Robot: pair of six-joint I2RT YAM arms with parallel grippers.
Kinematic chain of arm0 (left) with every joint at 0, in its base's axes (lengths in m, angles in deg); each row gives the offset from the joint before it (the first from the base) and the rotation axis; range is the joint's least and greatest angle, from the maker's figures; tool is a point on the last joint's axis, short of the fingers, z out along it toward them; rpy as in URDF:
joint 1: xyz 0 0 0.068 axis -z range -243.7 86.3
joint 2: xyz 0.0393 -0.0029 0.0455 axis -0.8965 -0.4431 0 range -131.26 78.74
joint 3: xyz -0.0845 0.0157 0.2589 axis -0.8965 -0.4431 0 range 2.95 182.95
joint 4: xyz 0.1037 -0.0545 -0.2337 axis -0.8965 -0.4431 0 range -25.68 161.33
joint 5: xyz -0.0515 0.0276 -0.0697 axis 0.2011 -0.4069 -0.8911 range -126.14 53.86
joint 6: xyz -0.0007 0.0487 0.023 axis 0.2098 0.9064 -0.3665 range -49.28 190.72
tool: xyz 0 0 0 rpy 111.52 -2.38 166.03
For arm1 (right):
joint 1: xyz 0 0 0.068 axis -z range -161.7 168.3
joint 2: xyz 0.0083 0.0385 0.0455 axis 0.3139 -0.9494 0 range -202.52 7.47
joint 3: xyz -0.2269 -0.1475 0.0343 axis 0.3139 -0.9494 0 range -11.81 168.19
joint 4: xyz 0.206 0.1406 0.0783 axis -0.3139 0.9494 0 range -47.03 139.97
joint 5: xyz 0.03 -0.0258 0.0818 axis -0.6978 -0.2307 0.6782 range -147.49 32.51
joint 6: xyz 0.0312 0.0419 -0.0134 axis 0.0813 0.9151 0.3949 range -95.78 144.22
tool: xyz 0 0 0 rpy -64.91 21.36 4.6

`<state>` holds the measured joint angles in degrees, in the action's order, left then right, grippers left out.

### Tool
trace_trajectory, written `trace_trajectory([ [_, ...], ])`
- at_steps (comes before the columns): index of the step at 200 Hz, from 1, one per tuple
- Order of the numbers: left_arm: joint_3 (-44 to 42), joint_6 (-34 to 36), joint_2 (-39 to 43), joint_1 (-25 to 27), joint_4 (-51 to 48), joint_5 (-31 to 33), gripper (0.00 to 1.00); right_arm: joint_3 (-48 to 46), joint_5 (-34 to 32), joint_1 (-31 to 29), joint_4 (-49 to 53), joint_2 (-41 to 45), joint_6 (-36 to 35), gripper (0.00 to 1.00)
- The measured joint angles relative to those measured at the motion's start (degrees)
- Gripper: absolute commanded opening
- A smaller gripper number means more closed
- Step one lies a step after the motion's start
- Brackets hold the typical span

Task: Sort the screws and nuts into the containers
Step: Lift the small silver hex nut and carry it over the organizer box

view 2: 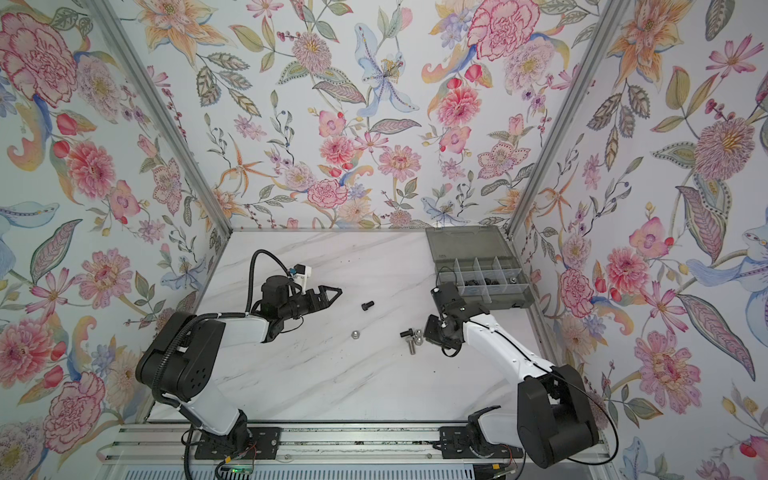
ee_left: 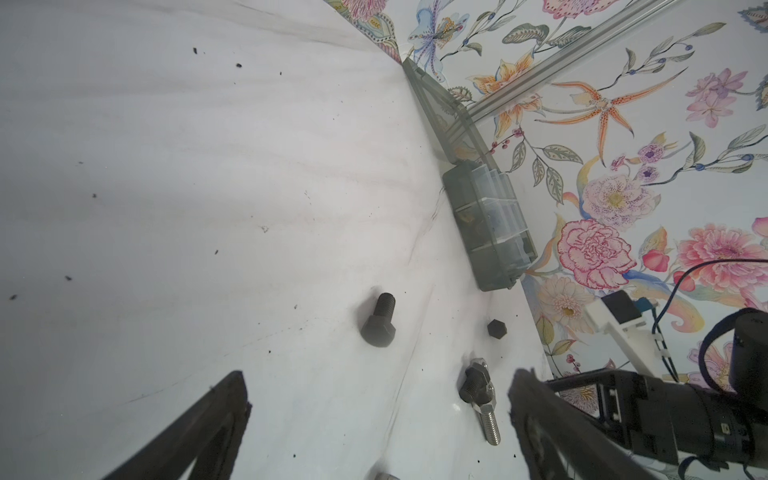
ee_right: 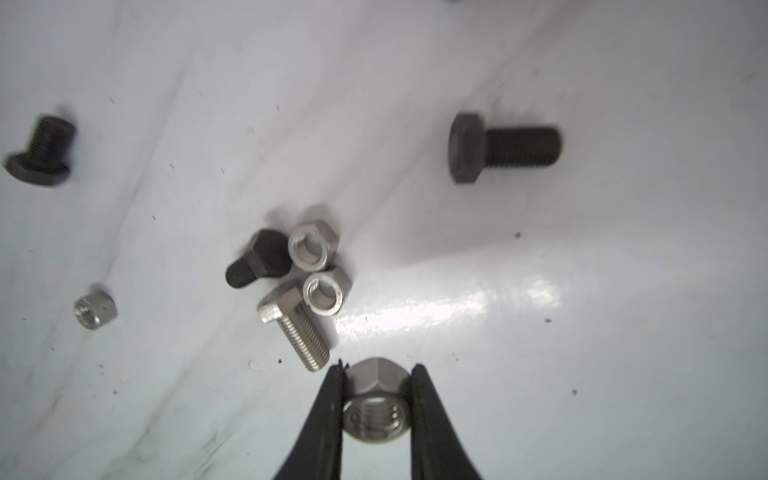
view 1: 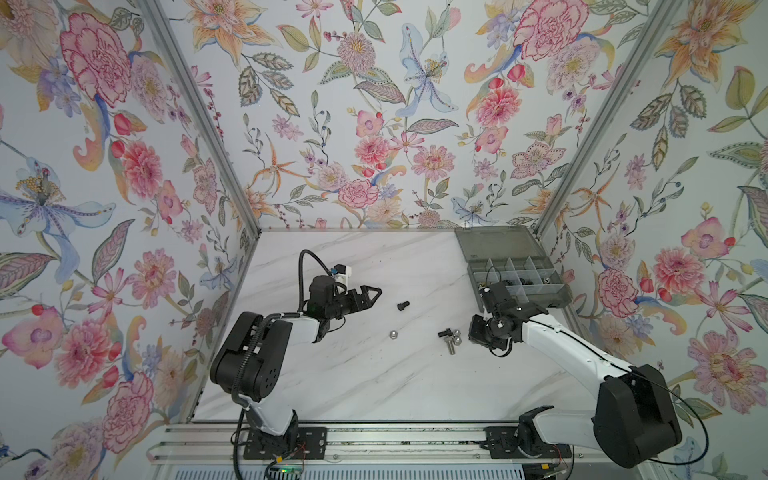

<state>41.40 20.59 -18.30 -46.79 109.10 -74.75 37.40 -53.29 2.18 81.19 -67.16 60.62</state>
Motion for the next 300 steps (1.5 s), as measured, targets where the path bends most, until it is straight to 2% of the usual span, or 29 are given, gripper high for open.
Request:
trace_trajectory([
  [28, -1.1, -1.6, 0.0, 0.0, 2.6, -0.2, 0.99, 5.3, 1.3, 13.1, 0.1, -0.3, -4.9, 0.01],
  [57, -1.3, -2.1, 0.0, 0.2, 4.1, -0.2, 0.99, 13.7, 1.8, 25.4, 0.1, -4.7, -9.4, 0.01],
  [93, -1.3, -2.9, 0.0, 1.0, 5.6, -0.2, 0.99, 25.0, 1.8, 33.7, -0.4, -14.8, -12.0, 0.00],
  [158, -1.3, -3.3, 0.0, 2.4, 6.9, -0.1, 1.00, 40.5, 1.4, 36.8, -0.6, -33.4, -12.5, 0.00],
  [213, -0.5, -3.1, 0.1, 2.6, 3.0, 0.5, 0.99, 49.8, 1.1, 38.9, -0.6, -41.0, -12.5, 0.00],
  [300, 3.9, -1.1, 0.7, 3.9, -3.5, 3.2, 0.99, 54.4, 1.0, 39.8, -0.4, -49.5, -12.9, 0.01],
])
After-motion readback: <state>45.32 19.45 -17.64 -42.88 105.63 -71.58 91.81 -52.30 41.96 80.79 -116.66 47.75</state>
